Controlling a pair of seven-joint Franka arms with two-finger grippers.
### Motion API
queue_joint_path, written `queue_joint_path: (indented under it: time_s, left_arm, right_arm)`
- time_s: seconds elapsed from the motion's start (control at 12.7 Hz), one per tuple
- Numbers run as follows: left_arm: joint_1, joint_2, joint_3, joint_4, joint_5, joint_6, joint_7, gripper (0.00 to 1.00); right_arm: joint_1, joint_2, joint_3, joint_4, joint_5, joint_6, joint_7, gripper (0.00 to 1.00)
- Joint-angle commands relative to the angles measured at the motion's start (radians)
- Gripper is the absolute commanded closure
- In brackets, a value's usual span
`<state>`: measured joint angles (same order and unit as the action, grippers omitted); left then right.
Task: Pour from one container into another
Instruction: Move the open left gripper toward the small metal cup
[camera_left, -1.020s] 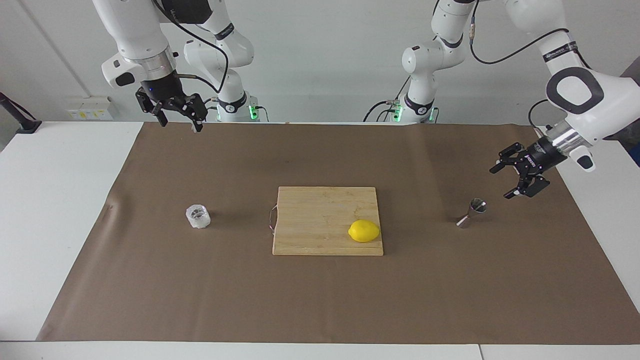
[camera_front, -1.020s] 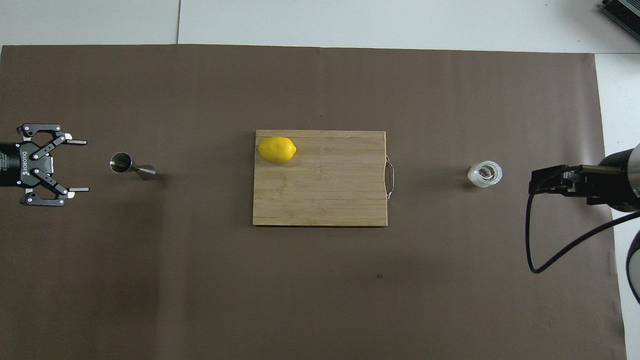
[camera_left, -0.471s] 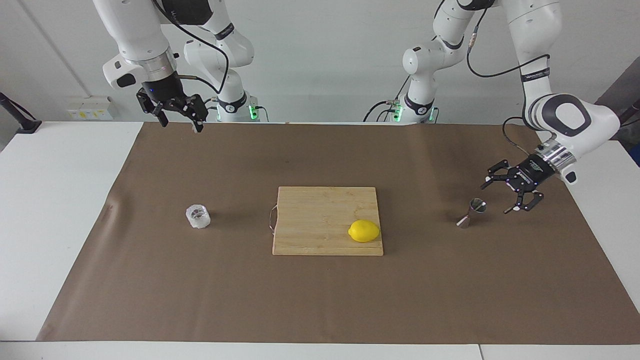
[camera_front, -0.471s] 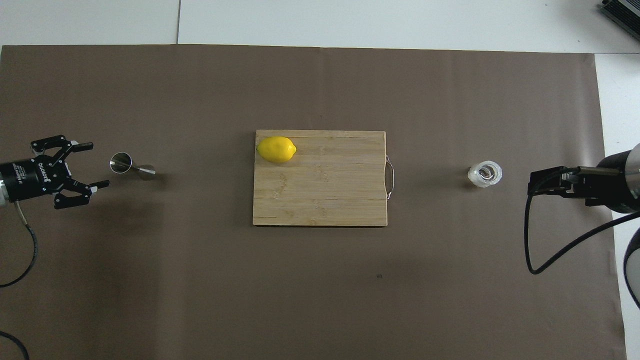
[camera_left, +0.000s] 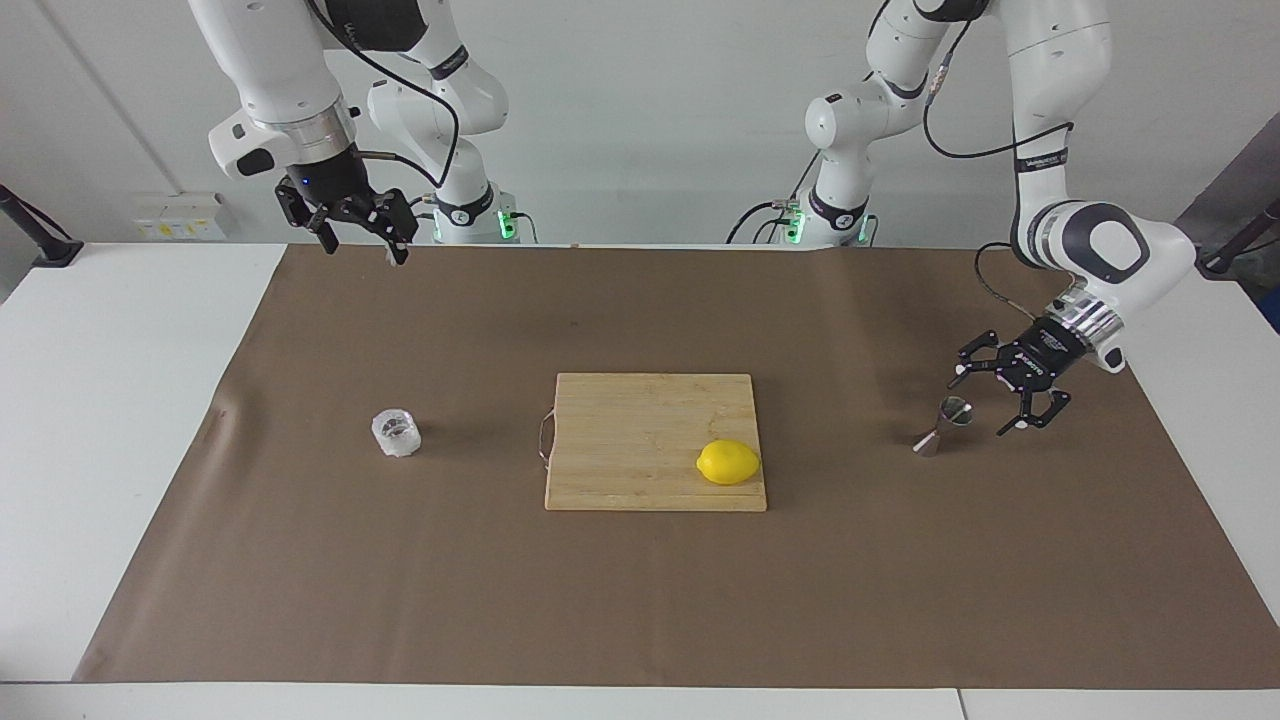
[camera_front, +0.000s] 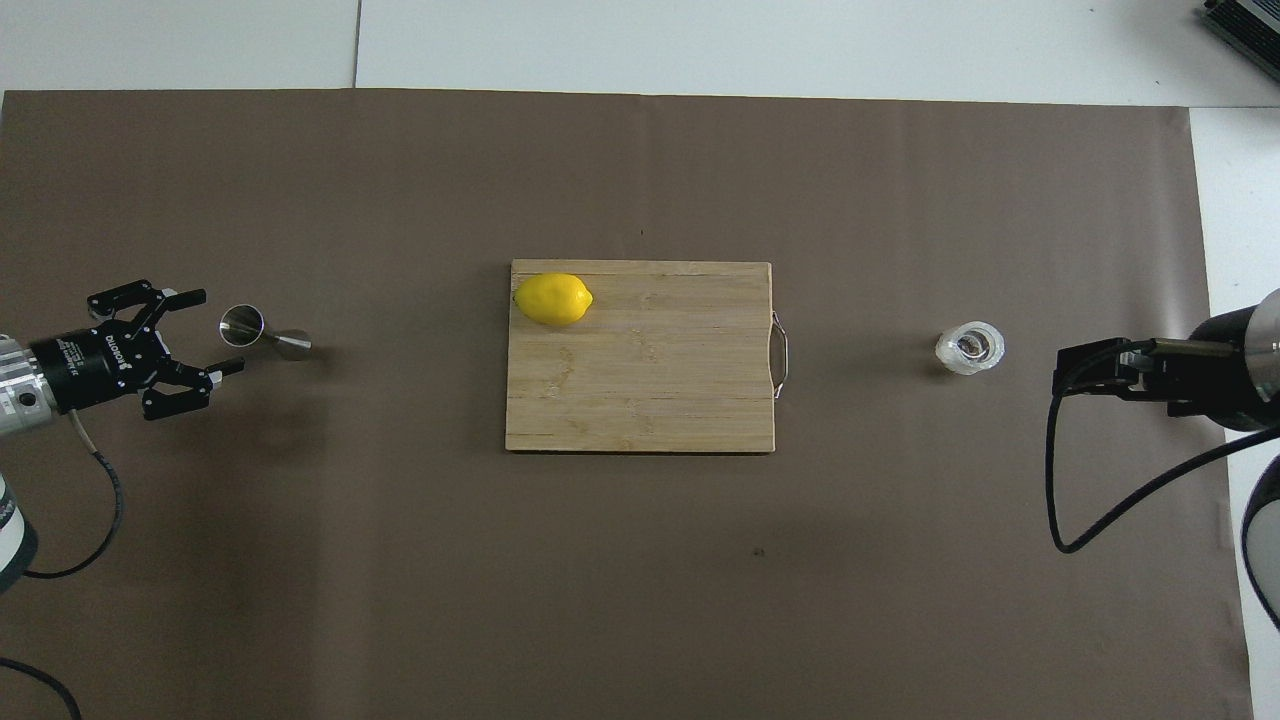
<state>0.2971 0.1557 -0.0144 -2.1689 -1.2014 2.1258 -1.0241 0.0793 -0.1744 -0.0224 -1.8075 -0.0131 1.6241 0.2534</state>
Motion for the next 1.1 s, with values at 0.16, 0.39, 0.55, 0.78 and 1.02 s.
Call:
queue_joint_path:
  time_s: [0.16, 0.39, 0.55, 0.78, 1.02]
  left_arm:
    - [-0.059, -0.004, 0.005, -0.034, -0.063, 0.065, 0.047, 0.0]
    - [-0.059, -0.002, 0.005, -0.045, -0.069, 0.077, 0.048, 0.0]
    - [-0.058, -0.001, 0.005, -0.043, -0.069, 0.08, 0.048, 0.0]
    - [-0.053, -0.002, 0.005, -0.045, -0.07, 0.077, 0.05, 0.0]
    - [-0.049, -0.002, 0.005, -0.043, -0.079, 0.074, 0.052, 0.0]
  right_arm:
    - [0.007, -0.034, -0.002, -0.044, 0.013, 0.033, 0.023, 0.0]
    - [0.007, -0.034, -0.002, -0.044, 0.013, 0.033, 0.023, 0.0]
    - [0.007, -0.034, -0.002, -0.044, 0.013, 0.034, 0.023, 0.0]
    - [0.005, -0.034, -0.002, -0.044, 0.013, 0.037, 0.023, 0.0]
    - [0.005, -0.036, -0.002, -0.046, 0.013, 0.037, 0.023, 0.0]
